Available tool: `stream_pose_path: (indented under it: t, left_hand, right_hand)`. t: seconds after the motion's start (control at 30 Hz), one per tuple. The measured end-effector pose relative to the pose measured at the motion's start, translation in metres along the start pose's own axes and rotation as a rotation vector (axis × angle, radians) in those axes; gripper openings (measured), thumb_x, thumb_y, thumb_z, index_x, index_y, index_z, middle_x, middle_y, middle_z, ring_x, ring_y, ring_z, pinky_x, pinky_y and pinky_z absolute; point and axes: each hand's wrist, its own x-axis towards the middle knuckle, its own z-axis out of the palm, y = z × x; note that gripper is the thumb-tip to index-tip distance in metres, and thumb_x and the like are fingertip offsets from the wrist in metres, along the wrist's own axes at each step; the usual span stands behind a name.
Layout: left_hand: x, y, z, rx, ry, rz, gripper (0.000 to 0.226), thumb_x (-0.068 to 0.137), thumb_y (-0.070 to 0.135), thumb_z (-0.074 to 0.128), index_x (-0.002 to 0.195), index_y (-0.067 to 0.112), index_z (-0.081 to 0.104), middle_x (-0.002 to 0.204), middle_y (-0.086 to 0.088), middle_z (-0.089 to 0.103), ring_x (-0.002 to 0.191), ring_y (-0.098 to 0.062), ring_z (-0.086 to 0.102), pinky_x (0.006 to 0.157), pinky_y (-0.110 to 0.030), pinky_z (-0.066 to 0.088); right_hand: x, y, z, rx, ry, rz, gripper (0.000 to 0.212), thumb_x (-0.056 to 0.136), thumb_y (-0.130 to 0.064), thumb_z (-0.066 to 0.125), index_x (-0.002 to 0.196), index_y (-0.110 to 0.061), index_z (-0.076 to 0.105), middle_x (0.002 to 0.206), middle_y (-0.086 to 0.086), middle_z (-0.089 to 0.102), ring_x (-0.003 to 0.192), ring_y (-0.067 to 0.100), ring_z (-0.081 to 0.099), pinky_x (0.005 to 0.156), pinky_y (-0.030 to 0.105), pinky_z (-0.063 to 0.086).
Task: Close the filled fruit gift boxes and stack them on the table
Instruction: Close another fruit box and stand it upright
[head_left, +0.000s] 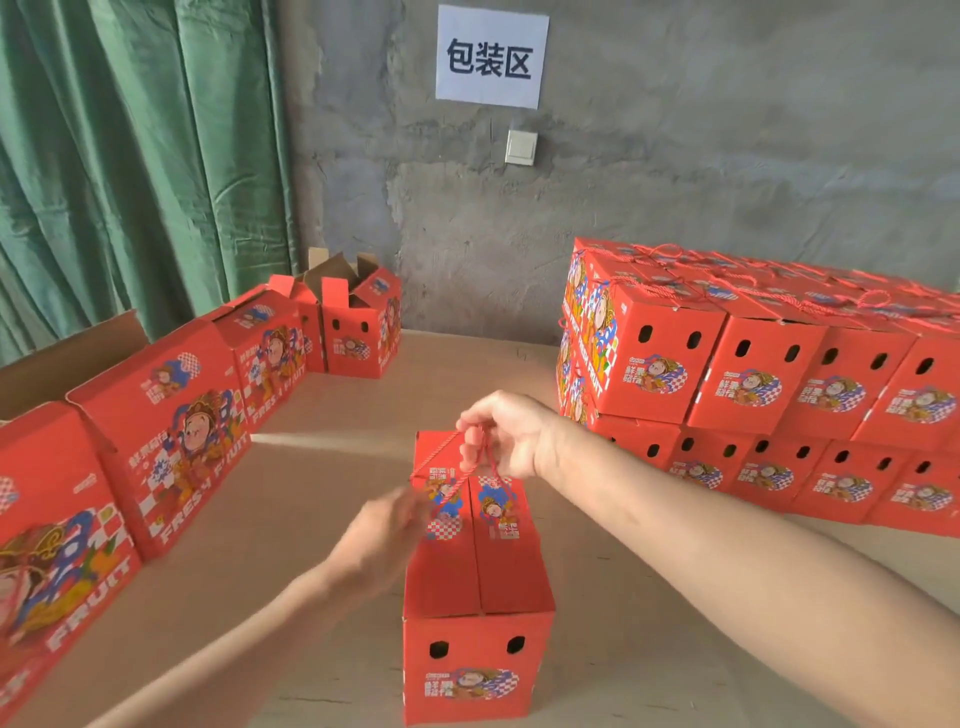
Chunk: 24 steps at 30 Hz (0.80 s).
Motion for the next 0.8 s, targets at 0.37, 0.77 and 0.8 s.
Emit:
stream_pose_path:
  t: [0.37, 0.77, 0.8]
  left_hand:
    - [0.010, -0.037, 0.009, 0.000, -0.094, 0.184, 0.049, 0.096, 0.023, 0.049, 0.141, 0.008, 0.036, 0.141, -0.001, 0.046, 0.128, -0.015, 0.043, 0.101, -0.015, 0.029]
    - [0.090, -0.006, -0.058, -0.382, -0.032, 0.408, 0.067, 0.095, 0.013, 0.052, 0.147, 0.033, 0.014, 0.127, 0.017, 0.042, 0.121, -0.002, 0.041, 0.102, -0.027, 0.037]
    - [0.101, -0.003, -0.061, -0.386, -0.004, 0.457, 0.066, 0.094, 0.011, 0.052, 0.144, 0.036, 0.018, 0.125, 0.021, 0.042, 0.118, 0.000, 0.042, 0.100, -0.022, 0.037]
  right_hand:
    - [0.016, -0.052, 0.019, -0.168, 0.267, -0.071, 0.031, 0.090, -0.012, 0.041, 0.060, -0.012, 0.047, 0.033, -0.006, 0.045, 0.029, 0.010, 0.048, 0.057, 0.025, 0.037]
    - [0.035, -0.150, 0.013, -0.012, 0.608, -0.432, 0.027, 0.085, -0.014, 0.047, 0.058, -0.011, 0.044, 0.030, -0.004, 0.033, 0.025, 0.014, 0.031, 0.045, 0.020, 0.041]
    - [0.037, -0.159, 0.010, 0.010, 0.627, -0.432, 0.027, 0.085, -0.015, 0.047, 0.058, -0.011, 0.046, 0.030, -0.004, 0.035, 0.025, 0.014, 0.033, 0.044, 0.019, 0.041]
